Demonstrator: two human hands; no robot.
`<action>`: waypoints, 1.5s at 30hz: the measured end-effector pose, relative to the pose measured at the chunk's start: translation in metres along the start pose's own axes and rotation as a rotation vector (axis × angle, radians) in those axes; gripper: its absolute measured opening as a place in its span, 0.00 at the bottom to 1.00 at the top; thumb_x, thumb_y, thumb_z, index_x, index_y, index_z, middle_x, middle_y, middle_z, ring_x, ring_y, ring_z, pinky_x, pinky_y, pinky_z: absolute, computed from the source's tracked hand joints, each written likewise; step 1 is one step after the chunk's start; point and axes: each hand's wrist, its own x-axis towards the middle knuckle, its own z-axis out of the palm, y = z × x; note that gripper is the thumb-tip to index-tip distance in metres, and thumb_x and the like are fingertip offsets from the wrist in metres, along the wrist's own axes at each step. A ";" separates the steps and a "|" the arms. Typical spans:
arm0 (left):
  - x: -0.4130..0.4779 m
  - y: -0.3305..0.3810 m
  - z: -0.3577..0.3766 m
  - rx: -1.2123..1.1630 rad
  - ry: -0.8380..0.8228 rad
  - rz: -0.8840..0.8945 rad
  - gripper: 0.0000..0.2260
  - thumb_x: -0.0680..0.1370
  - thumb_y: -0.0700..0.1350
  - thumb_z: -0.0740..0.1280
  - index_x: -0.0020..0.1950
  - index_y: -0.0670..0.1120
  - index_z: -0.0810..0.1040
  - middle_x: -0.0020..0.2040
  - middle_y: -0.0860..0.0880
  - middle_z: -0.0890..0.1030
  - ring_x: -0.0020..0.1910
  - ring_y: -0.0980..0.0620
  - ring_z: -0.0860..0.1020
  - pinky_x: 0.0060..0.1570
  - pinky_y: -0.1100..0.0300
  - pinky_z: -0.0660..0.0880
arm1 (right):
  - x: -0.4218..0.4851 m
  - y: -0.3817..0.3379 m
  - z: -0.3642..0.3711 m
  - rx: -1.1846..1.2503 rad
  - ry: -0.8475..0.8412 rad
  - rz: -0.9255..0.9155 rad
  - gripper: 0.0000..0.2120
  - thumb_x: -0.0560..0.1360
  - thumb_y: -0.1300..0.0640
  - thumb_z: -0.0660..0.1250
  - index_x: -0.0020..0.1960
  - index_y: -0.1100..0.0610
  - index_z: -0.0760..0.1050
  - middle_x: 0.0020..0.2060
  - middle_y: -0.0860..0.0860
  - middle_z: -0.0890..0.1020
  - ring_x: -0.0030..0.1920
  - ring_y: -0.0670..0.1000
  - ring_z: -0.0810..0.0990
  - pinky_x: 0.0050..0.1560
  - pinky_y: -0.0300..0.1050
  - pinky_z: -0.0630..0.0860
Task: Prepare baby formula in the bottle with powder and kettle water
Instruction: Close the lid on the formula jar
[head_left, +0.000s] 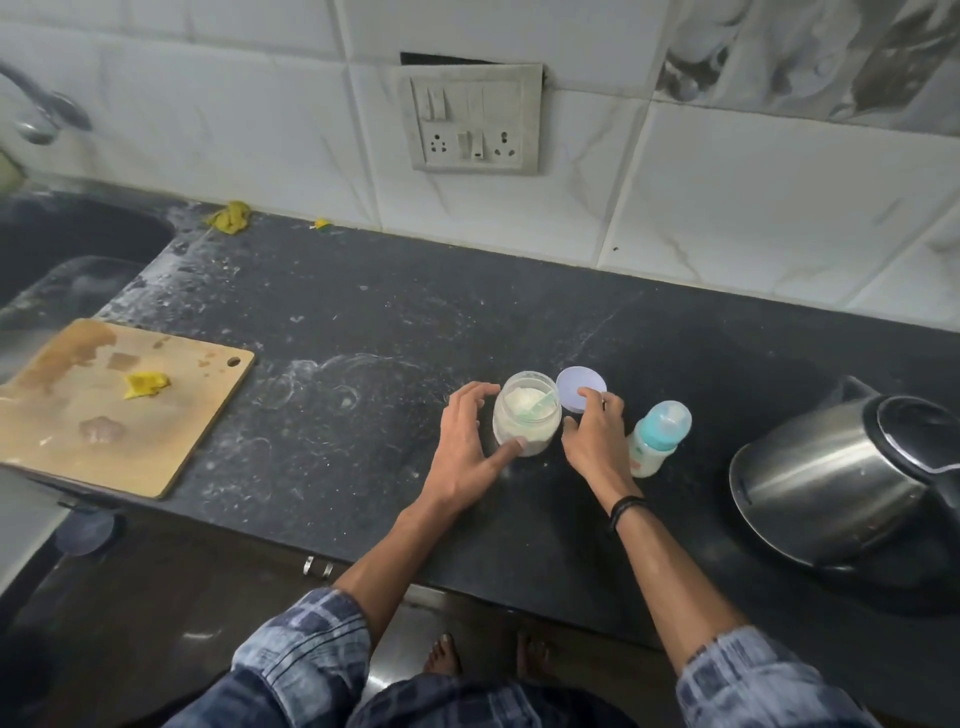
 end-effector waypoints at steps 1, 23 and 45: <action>0.002 0.001 0.001 0.000 -0.006 -0.009 0.32 0.73 0.53 0.76 0.73 0.52 0.67 0.68 0.61 0.65 0.69 0.54 0.67 0.69 0.48 0.70 | 0.003 0.001 0.002 -0.010 -0.010 0.010 0.25 0.81 0.59 0.66 0.76 0.57 0.65 0.75 0.59 0.62 0.70 0.64 0.72 0.70 0.57 0.71; 0.023 0.004 0.017 0.062 -0.069 -0.125 0.45 0.69 0.61 0.75 0.81 0.51 0.59 0.77 0.57 0.64 0.74 0.56 0.59 0.74 0.49 0.63 | 0.032 -0.009 -0.007 0.134 0.067 0.044 0.28 0.74 0.58 0.75 0.71 0.50 0.70 0.69 0.57 0.69 0.63 0.62 0.77 0.57 0.51 0.74; 0.025 0.004 0.021 0.092 -0.006 -0.058 0.36 0.68 0.65 0.70 0.72 0.51 0.71 0.64 0.65 0.69 0.64 0.76 0.59 0.70 0.51 0.64 | 0.001 -0.058 -0.081 -0.189 -0.215 -0.373 0.48 0.69 0.66 0.75 0.80 0.43 0.54 0.71 0.53 0.69 0.72 0.57 0.63 0.67 0.52 0.69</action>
